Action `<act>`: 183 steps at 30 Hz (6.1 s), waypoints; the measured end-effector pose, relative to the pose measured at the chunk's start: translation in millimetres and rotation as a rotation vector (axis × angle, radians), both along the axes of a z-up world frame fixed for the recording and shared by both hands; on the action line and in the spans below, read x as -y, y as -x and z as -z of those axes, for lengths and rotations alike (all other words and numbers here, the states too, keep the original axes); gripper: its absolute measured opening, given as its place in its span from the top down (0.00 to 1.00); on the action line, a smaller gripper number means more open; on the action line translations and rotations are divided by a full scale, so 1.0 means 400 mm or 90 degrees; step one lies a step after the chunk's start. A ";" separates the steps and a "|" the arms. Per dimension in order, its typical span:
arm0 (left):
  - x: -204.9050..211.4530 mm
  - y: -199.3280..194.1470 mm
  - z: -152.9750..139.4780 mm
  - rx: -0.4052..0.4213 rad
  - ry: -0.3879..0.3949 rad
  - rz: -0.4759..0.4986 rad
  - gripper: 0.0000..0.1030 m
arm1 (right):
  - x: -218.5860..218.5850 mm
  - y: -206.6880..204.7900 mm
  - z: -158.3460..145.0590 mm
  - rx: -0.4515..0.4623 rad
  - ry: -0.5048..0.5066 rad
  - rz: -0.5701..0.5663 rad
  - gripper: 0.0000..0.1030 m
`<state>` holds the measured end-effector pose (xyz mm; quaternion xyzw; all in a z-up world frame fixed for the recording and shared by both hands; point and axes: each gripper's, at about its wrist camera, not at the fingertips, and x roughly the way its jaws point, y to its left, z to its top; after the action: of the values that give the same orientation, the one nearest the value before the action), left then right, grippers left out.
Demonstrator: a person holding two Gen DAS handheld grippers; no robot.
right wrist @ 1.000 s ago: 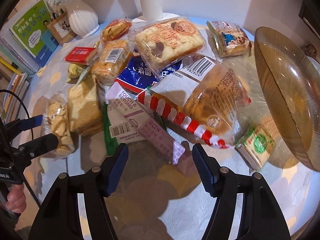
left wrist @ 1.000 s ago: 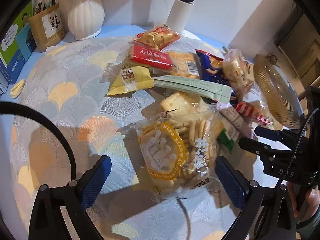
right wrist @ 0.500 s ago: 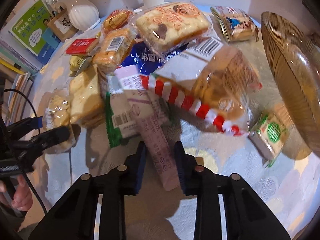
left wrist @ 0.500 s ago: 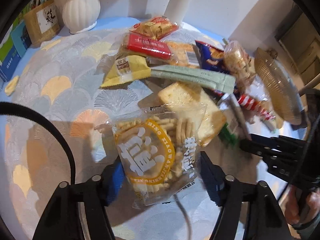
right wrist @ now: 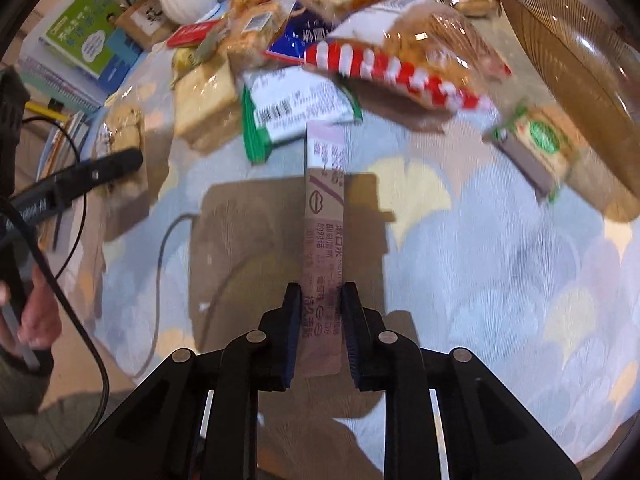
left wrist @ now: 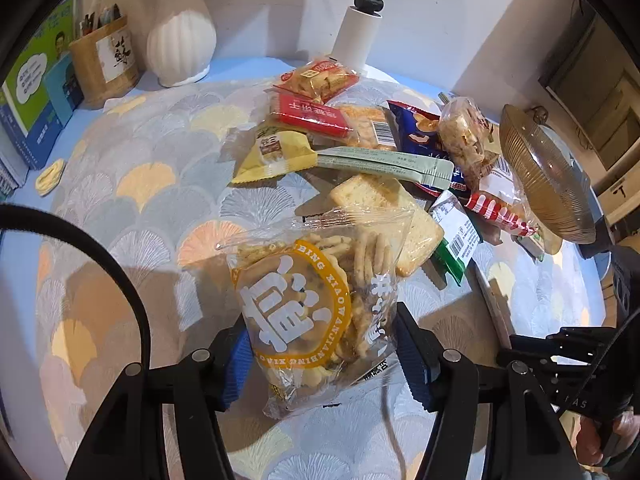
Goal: Organize snacks
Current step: 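Carry both items over the amber bowl and open both grippers to drop them, then move both open grippers back to the snack pile, then grasp the red caramel biscuit packet with the left gripper while the right grasps the square cake pack, then lift both packets over the amber bowl and open both grippers to release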
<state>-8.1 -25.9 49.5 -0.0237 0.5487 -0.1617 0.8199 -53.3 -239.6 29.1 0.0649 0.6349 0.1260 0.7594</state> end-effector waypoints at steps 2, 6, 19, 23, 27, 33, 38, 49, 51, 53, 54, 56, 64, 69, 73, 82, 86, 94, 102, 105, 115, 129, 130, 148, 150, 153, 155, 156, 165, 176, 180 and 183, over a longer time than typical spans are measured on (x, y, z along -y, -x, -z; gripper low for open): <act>-0.006 0.006 -0.001 0.001 0.000 -0.001 0.39 | 0.017 -0.017 0.003 -0.010 -0.028 0.019 0.79; -0.012 0.018 -0.005 0.002 0.002 -0.003 0.39 | 0.019 -0.057 0.005 -0.003 -0.048 0.036 0.71; 0.034 0.032 -0.086 0.058 -0.020 0.020 0.39 | -0.098 -0.001 -0.047 0.079 0.089 -0.066 0.81; 0.082 0.018 -0.134 0.079 -0.009 0.033 0.39 | -0.032 0.011 -0.122 0.098 0.047 -0.037 0.81; 0.160 -0.003 -0.184 0.106 -0.002 0.054 0.39 | 0.068 -0.001 -0.202 0.126 0.024 0.008 0.81; 0.328 -0.036 -0.257 0.141 0.024 0.098 0.39 | 0.236 -0.013 -0.290 0.159 0.019 0.098 0.81; 0.494 -0.071 -0.278 0.140 0.032 0.130 0.39 | 0.412 -0.045 -0.321 0.144 0.035 0.170 0.81; 0.766 -0.143 -0.209 0.081 0.026 0.148 0.33 | 0.616 -0.153 -0.279 0.089 -0.009 0.232 0.78; 0.776 -0.155 -0.211 0.088 0.029 0.136 0.24 | 0.640 -0.163 -0.270 0.079 -0.017 0.238 0.71; 0.767 -0.157 -0.220 0.092 0.040 0.126 0.23 | 0.660 -0.161 -0.265 0.078 -0.029 0.245 0.71; 0.758 -0.156 -0.224 0.093 0.044 0.121 0.23 | 0.664 -0.158 -0.265 0.079 -0.032 0.244 0.71; 0.728 -0.153 -0.230 0.095 0.044 0.107 0.23 | 0.668 -0.146 -0.260 0.079 -0.037 0.239 0.71; 0.552 -0.101 -0.260 0.111 0.036 0.028 0.23 | 0.601 -0.108 -0.252 0.077 -0.051 0.187 0.70; 0.403 -0.062 -0.301 0.134 0.017 -0.040 0.23 | 0.527 -0.104 -0.276 0.094 -0.071 0.149 0.70; 0.268 -0.049 -0.337 0.151 0.001 -0.100 0.23 | 0.460 -0.107 -0.296 0.108 -0.081 0.121 0.66; 0.040 -0.046 -0.318 0.132 -0.016 -0.192 0.23 | 0.311 -0.112 -0.289 0.105 -0.100 0.077 0.47; -0.003 -0.052 -0.281 0.108 -0.009 -0.192 0.23 | 0.252 -0.112 -0.275 0.095 -0.099 0.064 0.47; -0.026 -0.077 -0.194 0.047 0.035 -0.155 0.23 | 0.179 -0.119 -0.234 0.064 -0.104 0.083 0.47; -0.026 -0.158 -0.158 0.022 0.076 -0.125 0.23 | 0.153 -0.163 -0.222 0.046 -0.143 0.131 0.46; -0.042 -0.201 -0.152 0.022 0.079 -0.118 0.23 | 0.133 -0.207 -0.229 0.048 -0.162 0.143 0.46; -0.032 -0.336 -0.082 0.001 0.045 -0.050 0.23 | 0.103 -0.382 -0.173 -0.008 -0.204 0.238 0.27; 0.010 -0.395 0.004 -0.027 0.011 0.009 0.52 | 0.071 -0.485 -0.086 -0.051 -0.113 0.260 0.37; 0.007 -0.393 0.000 -0.022 0.015 0.007 0.61 | 0.065 -0.484 -0.083 -0.049 -0.096 0.252 0.47; -0.129 -0.167 -0.102 0.024 0.088 -0.083 0.88 | 0.012 -0.303 -0.191 0.012 -0.145 0.159 0.56; -0.151 -0.124 -0.096 0.014 0.086 -0.098 0.88 | -0.009 -0.266 -0.201 0.012 -0.143 0.134 0.56; -0.192 -0.055 -0.066 -0.012 0.080 -0.117 0.88 | -0.044 -0.209 -0.199 -0.002 -0.134 0.083 0.56; -0.220 -0.015 -0.039 -0.036 0.076 -0.139 0.87 | -0.070 -0.166 -0.184 -0.012 -0.111 0.049 0.56; -0.237 0.007 -0.023 -0.048 0.075 -0.150 0.84 | -0.083 -0.145 -0.172 -0.019 -0.100 0.033 0.56; -0.264 0.077 0.011 -0.011 -0.015 -0.118 0.20 | -0.106 -0.040 -0.045 -0.081 -0.017 0.023 0.56; -0.157 -0.033 0.100 -0.026 -0.060 0.053 0.24 | -0.077 0.000 -0.014 -0.084 -0.014 0.084 0.55; -0.135 -0.016 0.092 -0.041 -0.045 0.087 0.44 | -0.055 0.010 -0.012 -0.079 -0.020 0.092 0.53; -0.126 0.004 0.093 -0.030 -0.061 0.083 0.44 | -0.058 0.012 -0.009 -0.075 -0.015 0.090 0.52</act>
<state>-9.5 24.3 12.4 0.0476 0.5756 -0.1873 0.7946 -58.0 -216.2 32.6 0.1254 0.6706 0.0754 0.7272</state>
